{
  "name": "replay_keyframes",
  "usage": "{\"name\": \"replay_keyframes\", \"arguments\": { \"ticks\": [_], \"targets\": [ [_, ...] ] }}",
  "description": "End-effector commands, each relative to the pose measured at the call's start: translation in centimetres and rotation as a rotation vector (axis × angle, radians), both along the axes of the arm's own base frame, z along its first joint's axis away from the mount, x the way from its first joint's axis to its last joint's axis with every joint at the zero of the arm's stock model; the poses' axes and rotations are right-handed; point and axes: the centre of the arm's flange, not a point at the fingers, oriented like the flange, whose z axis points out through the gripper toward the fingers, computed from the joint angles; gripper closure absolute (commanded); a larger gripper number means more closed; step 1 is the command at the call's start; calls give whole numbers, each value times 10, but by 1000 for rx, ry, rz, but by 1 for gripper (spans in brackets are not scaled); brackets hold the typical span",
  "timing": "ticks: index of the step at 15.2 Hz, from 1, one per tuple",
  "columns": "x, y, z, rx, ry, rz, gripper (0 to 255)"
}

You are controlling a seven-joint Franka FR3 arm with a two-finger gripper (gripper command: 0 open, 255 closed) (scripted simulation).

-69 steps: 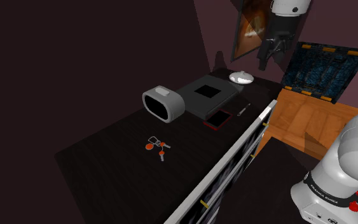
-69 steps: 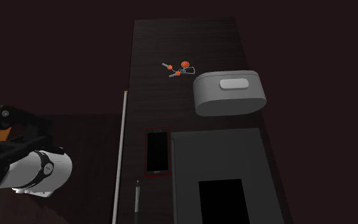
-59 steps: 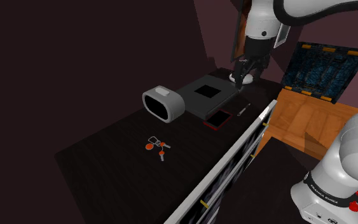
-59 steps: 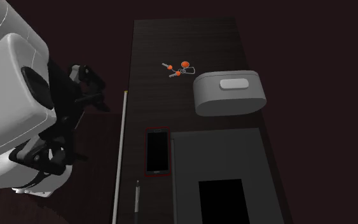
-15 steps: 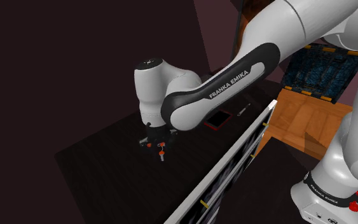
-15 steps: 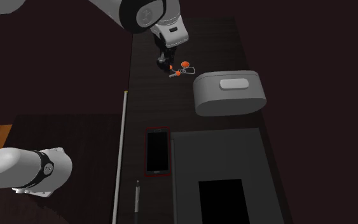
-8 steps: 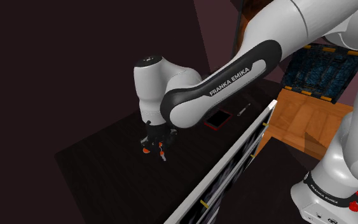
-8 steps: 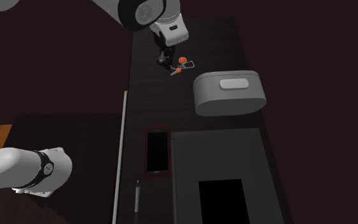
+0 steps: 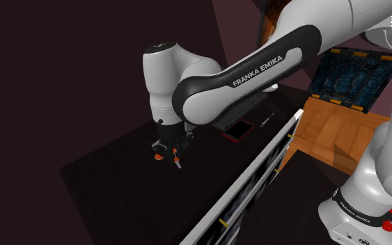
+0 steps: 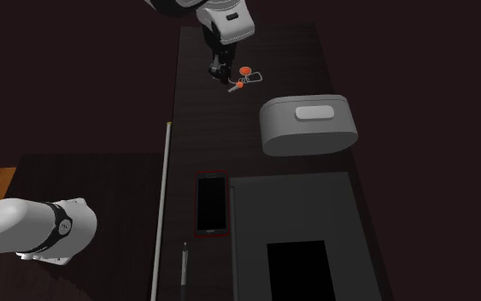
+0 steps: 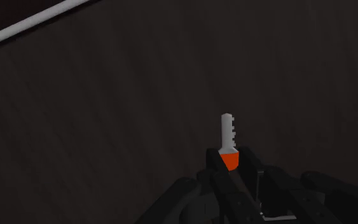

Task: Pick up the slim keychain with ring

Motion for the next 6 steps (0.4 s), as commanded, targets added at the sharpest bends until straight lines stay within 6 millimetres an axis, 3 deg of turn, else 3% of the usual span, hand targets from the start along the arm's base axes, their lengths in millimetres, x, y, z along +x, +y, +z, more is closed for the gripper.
{"name": "replay_keyframes", "arguments": {
  "ticks": [1, 6],
  "targets": [
    [0, 0, 11, 0, 0, 0, 255],
    [0, 0, 27, 0, 0, 0, 255]
  ]
}}
